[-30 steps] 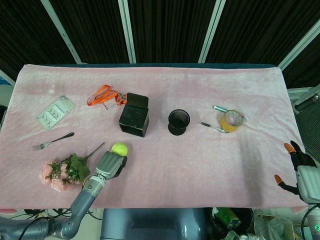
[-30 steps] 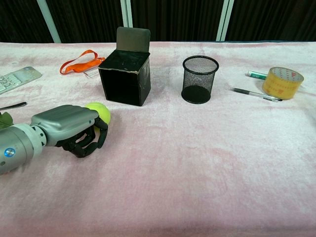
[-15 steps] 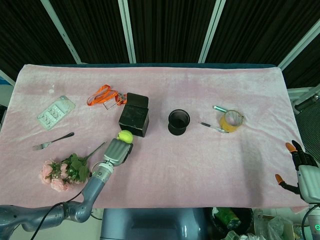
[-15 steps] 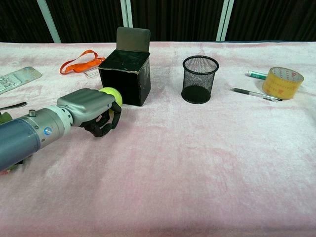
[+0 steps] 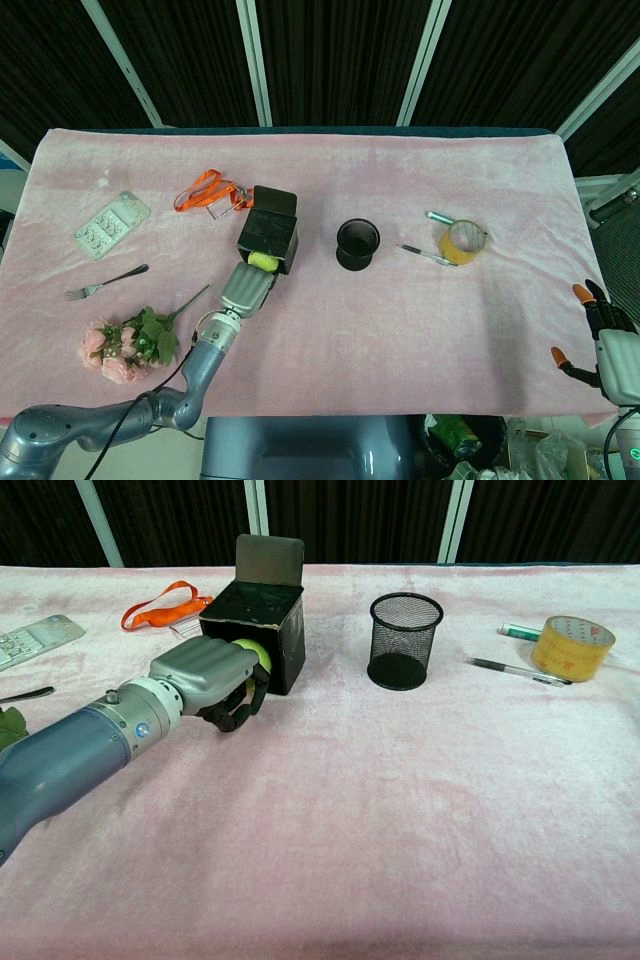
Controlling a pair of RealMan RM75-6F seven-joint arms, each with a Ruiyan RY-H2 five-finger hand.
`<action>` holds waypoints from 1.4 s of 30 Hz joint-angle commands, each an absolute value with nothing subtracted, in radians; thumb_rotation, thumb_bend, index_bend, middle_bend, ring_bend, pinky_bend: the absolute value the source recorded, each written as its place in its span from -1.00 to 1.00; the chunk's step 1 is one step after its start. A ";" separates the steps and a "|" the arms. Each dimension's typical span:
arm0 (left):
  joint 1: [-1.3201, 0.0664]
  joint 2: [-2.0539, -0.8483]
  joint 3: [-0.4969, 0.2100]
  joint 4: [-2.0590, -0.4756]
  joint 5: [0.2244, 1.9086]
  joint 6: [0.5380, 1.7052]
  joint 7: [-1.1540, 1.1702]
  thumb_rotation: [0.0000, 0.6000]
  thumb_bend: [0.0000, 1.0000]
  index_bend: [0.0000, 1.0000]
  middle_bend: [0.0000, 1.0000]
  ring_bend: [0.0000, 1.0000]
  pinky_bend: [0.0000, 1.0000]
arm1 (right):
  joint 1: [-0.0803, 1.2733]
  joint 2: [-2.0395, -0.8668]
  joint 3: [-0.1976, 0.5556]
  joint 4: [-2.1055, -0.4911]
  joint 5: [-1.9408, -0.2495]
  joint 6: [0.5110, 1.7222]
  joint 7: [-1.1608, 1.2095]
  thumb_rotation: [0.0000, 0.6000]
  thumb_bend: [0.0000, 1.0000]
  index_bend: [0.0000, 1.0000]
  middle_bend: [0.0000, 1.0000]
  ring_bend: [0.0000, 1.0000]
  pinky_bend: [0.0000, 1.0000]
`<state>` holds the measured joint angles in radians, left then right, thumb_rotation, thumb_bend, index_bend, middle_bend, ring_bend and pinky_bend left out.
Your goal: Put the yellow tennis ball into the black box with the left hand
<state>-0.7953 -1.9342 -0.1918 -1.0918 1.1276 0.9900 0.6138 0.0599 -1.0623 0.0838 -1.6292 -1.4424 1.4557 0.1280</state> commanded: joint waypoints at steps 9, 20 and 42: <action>-0.867 -2.028 -0.260 -0.913 1.127 0.979 0.585 1.00 0.17 0.50 0.69 0.70 0.95 | 0.058 -1.065 0.088 -1.630 -1.437 1.460 0.124 1.00 -0.61 -0.94 -1.00 -0.71 -0.70; -0.860 -2.020 -0.248 -0.926 1.141 0.976 0.560 1.00 0.17 0.50 0.69 0.70 0.95 | 0.057 -1.067 0.091 -1.630 -1.435 1.462 0.120 1.00 -0.60 -0.93 -1.00 -0.71 -0.70; -0.587 -1.434 -0.063 -2.001 1.068 1.238 0.852 1.00 -0.60 -0.44 -0.62 -0.87 -0.52 | 0.057 -1.074 0.094 -1.623 -1.434 1.467 0.101 1.00 -0.61 -0.93 -0.97 -0.71 -0.70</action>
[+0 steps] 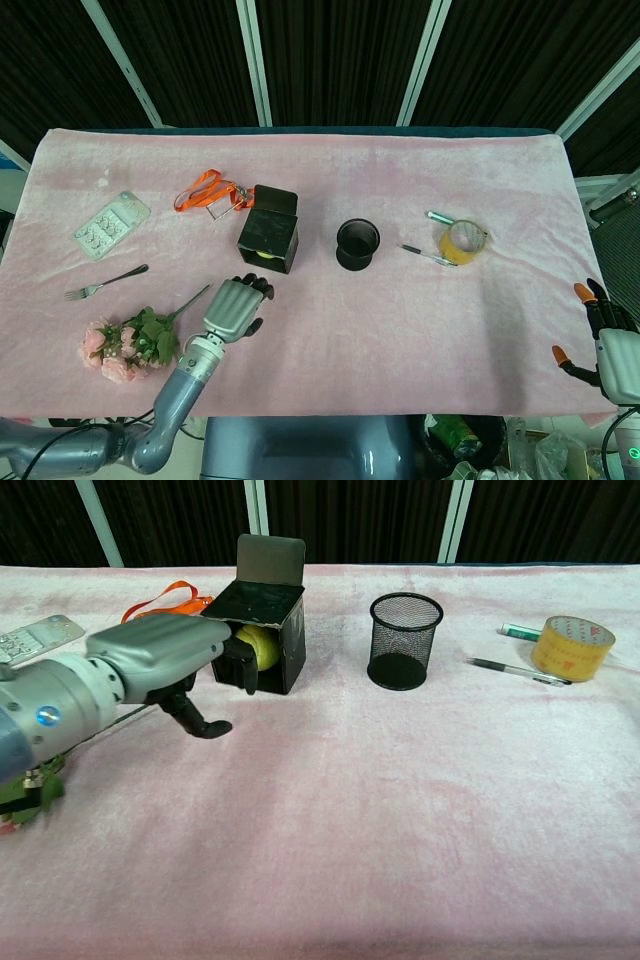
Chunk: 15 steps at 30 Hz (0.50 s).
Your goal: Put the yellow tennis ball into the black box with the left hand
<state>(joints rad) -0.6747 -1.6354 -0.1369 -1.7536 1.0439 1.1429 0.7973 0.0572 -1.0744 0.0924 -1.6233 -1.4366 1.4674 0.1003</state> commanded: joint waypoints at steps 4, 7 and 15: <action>-0.528 -1.350 -0.012 -2.073 1.195 1.326 0.818 1.00 -0.60 -0.45 -0.72 -0.97 -0.57 | 0.057 -1.072 0.094 -1.623 -1.436 1.469 0.099 1.00 -0.61 -0.93 -0.97 -0.71 -0.70; -0.466 -1.274 0.033 -2.111 1.282 1.405 0.781 1.00 -0.62 -0.46 -0.77 -1.00 -0.69 | 0.057 -1.069 0.092 -1.620 -1.442 1.470 0.093 1.00 -0.61 -0.93 -0.97 -0.71 -0.70; -0.312 -1.121 0.126 -2.088 1.457 1.575 0.600 1.00 -0.66 -0.49 -0.79 -1.00 -0.79 | 0.055 -1.066 0.089 -1.618 -1.451 1.475 0.088 1.00 -0.61 -0.93 -0.97 -0.72 -0.70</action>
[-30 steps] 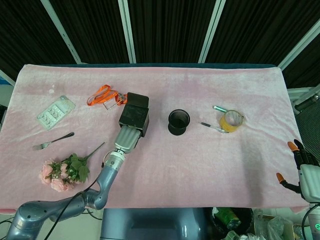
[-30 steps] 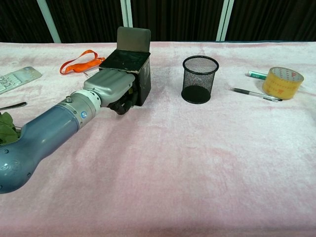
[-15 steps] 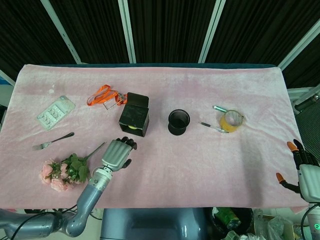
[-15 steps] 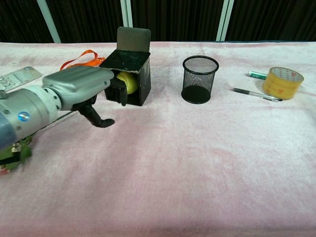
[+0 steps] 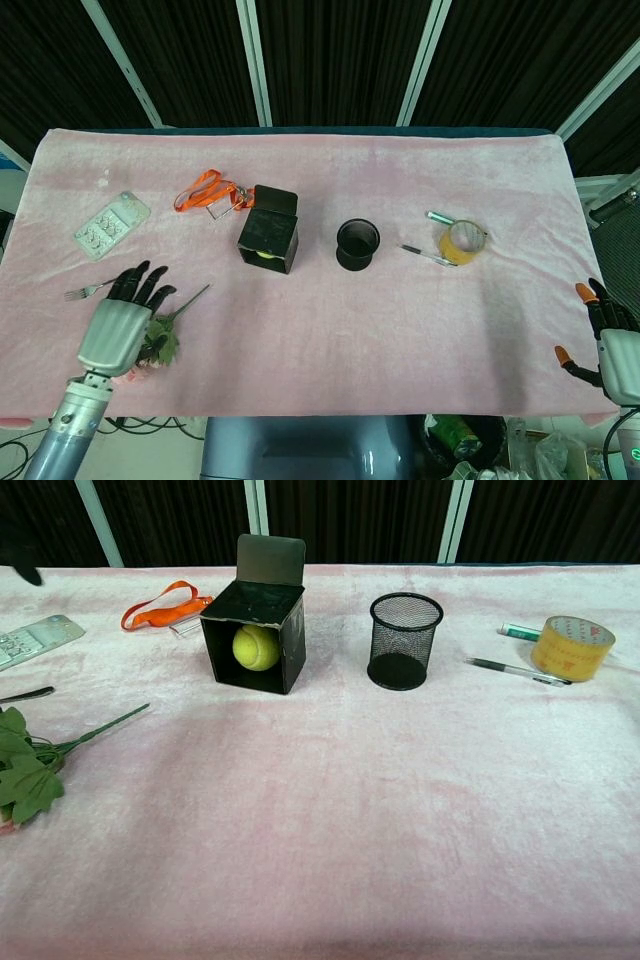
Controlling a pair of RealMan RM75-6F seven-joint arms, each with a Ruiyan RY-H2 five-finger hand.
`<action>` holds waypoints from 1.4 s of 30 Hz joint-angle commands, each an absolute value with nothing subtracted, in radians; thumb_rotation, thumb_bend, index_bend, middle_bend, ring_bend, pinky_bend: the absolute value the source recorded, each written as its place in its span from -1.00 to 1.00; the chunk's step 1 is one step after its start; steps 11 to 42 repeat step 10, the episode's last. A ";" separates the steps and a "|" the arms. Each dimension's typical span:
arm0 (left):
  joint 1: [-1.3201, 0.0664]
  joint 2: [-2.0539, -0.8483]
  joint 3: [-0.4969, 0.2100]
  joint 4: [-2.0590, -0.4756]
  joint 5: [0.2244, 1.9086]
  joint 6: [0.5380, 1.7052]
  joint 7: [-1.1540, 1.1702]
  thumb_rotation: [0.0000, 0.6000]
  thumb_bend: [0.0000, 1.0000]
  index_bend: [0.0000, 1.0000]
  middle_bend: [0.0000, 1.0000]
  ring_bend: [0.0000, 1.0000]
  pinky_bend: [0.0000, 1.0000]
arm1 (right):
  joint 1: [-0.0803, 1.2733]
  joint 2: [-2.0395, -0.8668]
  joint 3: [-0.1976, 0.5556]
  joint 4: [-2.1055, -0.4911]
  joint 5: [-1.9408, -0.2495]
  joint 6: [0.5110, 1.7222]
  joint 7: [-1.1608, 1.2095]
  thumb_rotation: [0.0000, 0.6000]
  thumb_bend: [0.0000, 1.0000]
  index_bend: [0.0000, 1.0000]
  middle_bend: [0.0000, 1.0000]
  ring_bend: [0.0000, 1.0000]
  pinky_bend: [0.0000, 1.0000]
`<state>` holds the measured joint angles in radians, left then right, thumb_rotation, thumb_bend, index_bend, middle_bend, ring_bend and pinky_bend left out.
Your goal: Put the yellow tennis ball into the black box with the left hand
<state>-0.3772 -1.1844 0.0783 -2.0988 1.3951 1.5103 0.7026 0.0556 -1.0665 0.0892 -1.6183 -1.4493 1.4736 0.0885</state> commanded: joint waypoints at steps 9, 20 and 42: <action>-0.238 -1.057 0.151 -1.930 1.478 1.622 0.341 1.00 -0.66 -0.65 -0.93 -1.00 -0.95 | 0.054 -1.063 0.086 -1.619 -1.459 1.478 0.091 1.00 -0.61 -0.93 -0.98 -0.72 -0.70; -0.236 -1.047 0.148 -1.900 1.463 1.604 0.281 1.00 -0.66 -0.65 -0.93 -1.00 -0.95 | 0.054 -1.062 0.085 -1.618 -1.461 1.478 0.089 1.00 -0.61 -0.93 -0.98 -0.72 -0.70; -0.236 -1.047 0.148 -1.900 1.463 1.604 0.281 1.00 -0.66 -0.65 -0.93 -1.00 -0.95 | 0.054 -1.062 0.085 -1.618 -1.461 1.478 0.089 1.00 -0.61 -0.93 -0.98 -0.72 -0.70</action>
